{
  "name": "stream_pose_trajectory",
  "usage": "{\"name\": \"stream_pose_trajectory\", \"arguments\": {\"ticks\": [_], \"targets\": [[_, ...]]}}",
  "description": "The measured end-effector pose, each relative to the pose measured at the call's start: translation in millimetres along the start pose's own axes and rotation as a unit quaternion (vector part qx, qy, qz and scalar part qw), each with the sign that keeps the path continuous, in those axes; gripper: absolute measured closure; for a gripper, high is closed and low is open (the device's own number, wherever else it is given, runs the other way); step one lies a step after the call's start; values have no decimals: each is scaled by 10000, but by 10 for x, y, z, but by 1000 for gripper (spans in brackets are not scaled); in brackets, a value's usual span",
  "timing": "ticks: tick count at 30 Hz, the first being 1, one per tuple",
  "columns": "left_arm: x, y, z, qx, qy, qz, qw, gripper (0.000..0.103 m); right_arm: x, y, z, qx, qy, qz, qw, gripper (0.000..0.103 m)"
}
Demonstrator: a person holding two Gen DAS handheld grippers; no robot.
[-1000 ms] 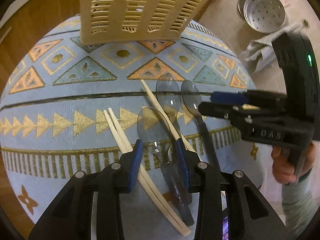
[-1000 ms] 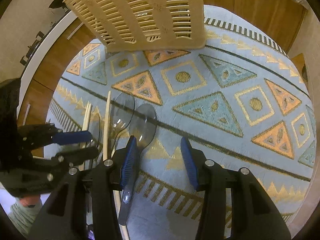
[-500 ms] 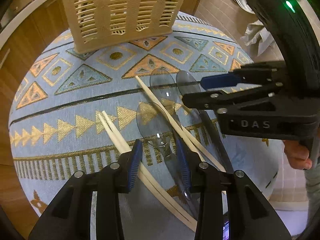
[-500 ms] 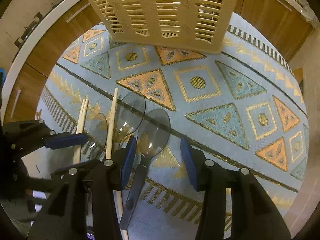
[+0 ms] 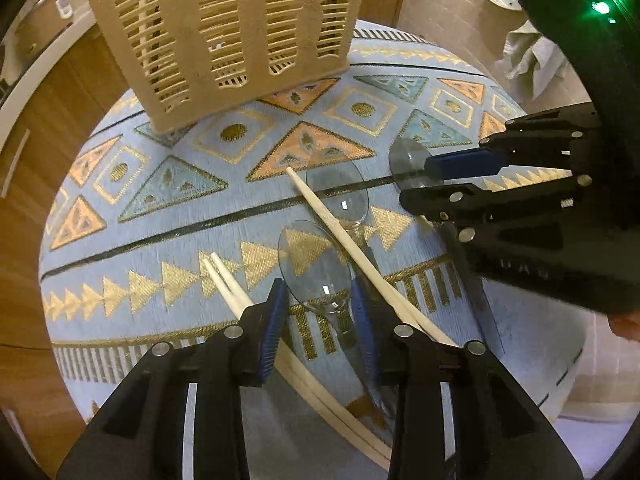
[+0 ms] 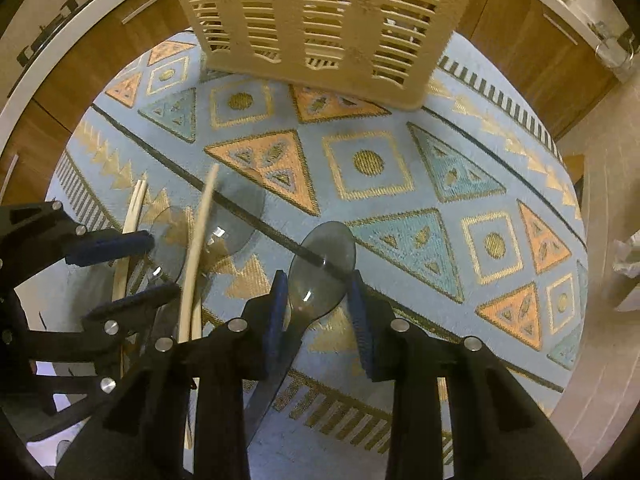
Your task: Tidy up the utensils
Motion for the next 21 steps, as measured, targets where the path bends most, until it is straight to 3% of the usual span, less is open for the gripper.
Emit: {"name": "stream_pose_trajectory", "arguments": {"ticks": [4, 5, 8, 12, 16, 18, 21], "targets": [[-6, -19, 25, -239, 13, 129, 9996, 74, 38, 44, 91, -330, -140, 74, 9993, 82], [10, -53, 76, -456, 68, 212, 9987, 75, 66, 50, 137, -430, -268, 84, 9987, 96], [77, -114, 251, -854, 173, 394, 9954, 75, 78, 38, 284, -742, -252, 166, 9968, 97], [220, -229, 560, -1311, 245, 586, 9893, 76, 35, -43, 305, -836, -359, 43, 9958, 97], [365, -358, 907, -1824, 275, 699, 9804, 76, -134, -88, 618, -1233, -680, -50, 9900, 97], [455, -508, 1142, -2178, 316, 803, 9722, 99, -168, -218, 936, -1648, -813, -115, 9829, 97], [596, -832, 1493, -2709, 348, 950, 9573, 103, -204, -527, 1508, -2454, -868, -202, 9653, 97]]}}
Point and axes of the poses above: each gripper's, at about its wrist camera, not at the fingertips, and z roughly against the way its jaws point, x to its left, y to its underside, the point moved 10 cm from there along -z, roughly the way its jaws point, and after that the axes turned 1 degree about -z, right-handed, at the moved point
